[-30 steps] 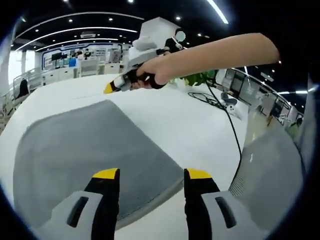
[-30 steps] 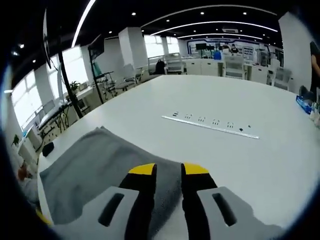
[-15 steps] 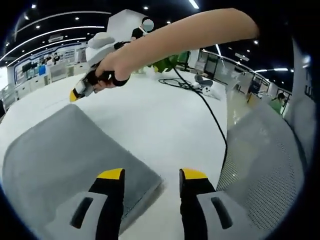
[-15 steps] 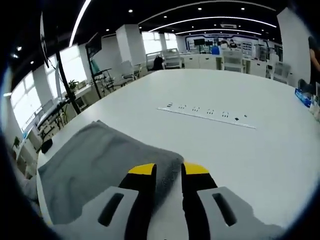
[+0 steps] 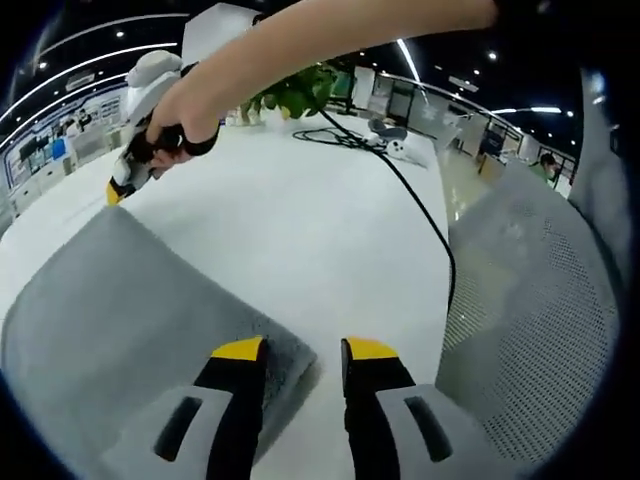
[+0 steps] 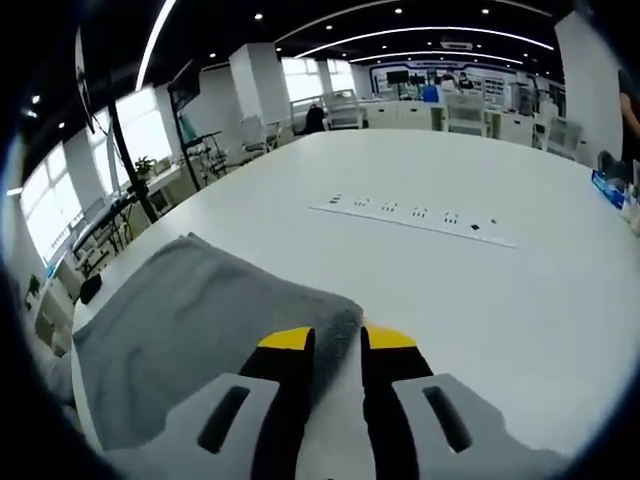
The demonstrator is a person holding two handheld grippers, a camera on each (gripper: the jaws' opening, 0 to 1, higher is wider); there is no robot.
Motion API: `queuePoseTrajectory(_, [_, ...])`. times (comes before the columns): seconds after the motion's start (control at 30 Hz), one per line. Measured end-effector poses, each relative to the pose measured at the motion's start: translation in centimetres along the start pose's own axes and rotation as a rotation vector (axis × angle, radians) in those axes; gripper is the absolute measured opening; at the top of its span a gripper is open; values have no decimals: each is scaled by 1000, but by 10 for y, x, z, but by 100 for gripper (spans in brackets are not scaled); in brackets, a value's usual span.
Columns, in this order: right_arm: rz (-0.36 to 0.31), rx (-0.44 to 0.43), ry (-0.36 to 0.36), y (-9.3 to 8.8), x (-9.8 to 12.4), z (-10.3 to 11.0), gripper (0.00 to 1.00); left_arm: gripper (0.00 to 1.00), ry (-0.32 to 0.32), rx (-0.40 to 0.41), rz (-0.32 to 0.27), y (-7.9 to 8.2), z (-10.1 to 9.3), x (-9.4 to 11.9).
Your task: Fold the towel on the table until its edges align and the towel forms a compact rectangular stack.
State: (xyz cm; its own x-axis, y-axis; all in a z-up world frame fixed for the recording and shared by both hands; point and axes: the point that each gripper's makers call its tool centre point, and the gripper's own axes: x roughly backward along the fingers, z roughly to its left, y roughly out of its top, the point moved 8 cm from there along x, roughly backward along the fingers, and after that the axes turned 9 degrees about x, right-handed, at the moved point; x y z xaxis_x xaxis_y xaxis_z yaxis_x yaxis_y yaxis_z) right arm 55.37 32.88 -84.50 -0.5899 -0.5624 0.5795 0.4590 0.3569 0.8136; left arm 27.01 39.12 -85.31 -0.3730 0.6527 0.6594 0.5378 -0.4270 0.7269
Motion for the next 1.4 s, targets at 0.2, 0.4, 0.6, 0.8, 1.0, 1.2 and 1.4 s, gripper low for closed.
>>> queuePoseTrajectory(0.2, [16, 11, -2, -2, -5, 0, 16, 31, 4, -32, 30, -5, -3, -6])
queuePoseTrajectory(0.4, [30, 21, -2, -8, -14, -2, 9, 22, 30, -42, 34, -3, 4, -8])
queuePoseTrajectory(0.6, [34, 35, 2, -11, -16, -3, 4, 17, 29, -44, 34, -1, 5, -10])
queuePoseTrajectory(0.8, [45, 110, 20, -11, -17, -9, 2, 11, 8, -48, 31, 8, 3, -22])
queuePoseTrajectory(1.0, [44, 105, -4, -19, -8, -23, 2, 8, -49, -77, 30, 17, -4, -35])
queuePoseTrajectory(1.2, [55, 89, -43, -33, 12, -43, 1, 7, -108, -97, 28, 26, -15, -50])
queuePoseTrajectory(1.4, [68, 61, -98, -50, 41, -79, 1, 7, -147, -137, 13, 41, -37, -74])
